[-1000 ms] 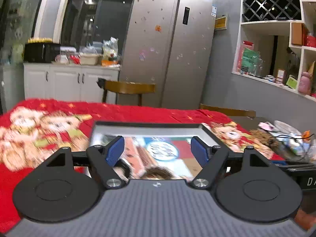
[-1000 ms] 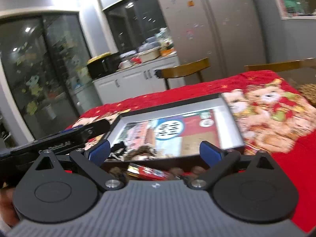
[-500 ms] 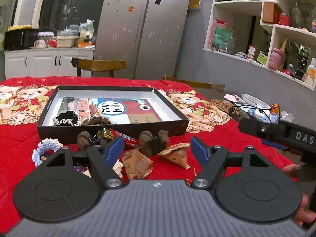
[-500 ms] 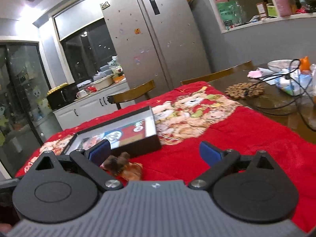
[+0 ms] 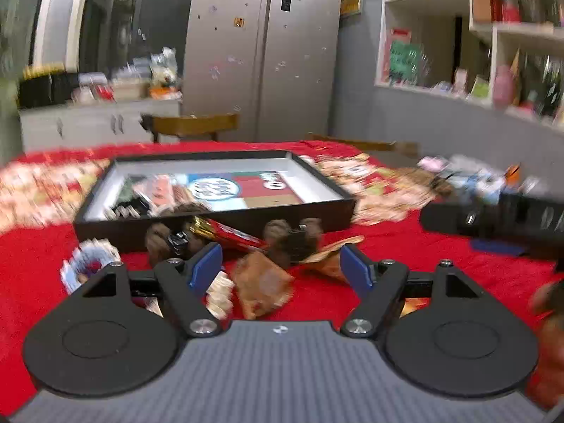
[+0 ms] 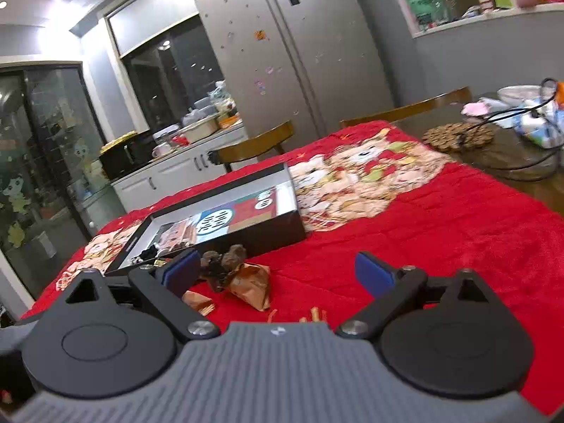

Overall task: Organize objects
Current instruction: 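Move both grippers back toward the brown paper packets, then grasp a brown paper packet with left gripper while right grasps another packet, then lift and carry both brown paper packets over the black box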

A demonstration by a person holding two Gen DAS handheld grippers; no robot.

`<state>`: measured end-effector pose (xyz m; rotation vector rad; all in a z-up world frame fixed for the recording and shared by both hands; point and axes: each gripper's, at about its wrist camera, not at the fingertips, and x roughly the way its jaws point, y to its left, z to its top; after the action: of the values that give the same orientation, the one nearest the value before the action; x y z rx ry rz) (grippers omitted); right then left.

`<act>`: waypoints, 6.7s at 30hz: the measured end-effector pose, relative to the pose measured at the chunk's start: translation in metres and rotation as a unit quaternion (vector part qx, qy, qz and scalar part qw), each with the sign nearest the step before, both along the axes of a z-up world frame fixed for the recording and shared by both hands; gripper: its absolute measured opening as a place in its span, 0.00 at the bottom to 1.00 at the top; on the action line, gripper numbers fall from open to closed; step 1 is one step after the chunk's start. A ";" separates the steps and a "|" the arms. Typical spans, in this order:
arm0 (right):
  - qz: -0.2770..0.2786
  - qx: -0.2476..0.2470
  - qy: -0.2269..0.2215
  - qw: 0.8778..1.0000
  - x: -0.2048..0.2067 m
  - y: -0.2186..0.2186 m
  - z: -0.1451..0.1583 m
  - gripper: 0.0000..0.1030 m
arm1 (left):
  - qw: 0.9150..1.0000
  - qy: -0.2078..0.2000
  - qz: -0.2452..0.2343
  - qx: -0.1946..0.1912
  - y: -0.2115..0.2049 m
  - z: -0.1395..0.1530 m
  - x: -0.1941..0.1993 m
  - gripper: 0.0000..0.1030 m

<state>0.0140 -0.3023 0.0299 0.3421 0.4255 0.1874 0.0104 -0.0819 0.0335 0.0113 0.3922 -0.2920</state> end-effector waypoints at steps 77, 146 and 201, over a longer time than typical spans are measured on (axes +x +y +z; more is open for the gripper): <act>0.042 0.007 0.024 0.999 0.053 0.028 -0.031 0.38 | 0.997 0.064 -0.044 0.021 -0.009 -0.018 0.042 0.48; 0.097 0.032 -0.025 0.994 0.147 0.048 0.020 0.37 | 0.993 -0.094 0.065 0.000 0.041 0.022 0.056 0.36; 0.045 0.006 -0.005 0.999 0.165 0.037 -0.029 0.38 | 0.998 0.040 0.038 0.002 -0.010 -0.014 0.171 0.37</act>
<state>0.1791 -0.2649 0.0007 0.3344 0.4296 0.2798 0.1815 -0.0918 0.0195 -0.0113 0.4707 -0.2172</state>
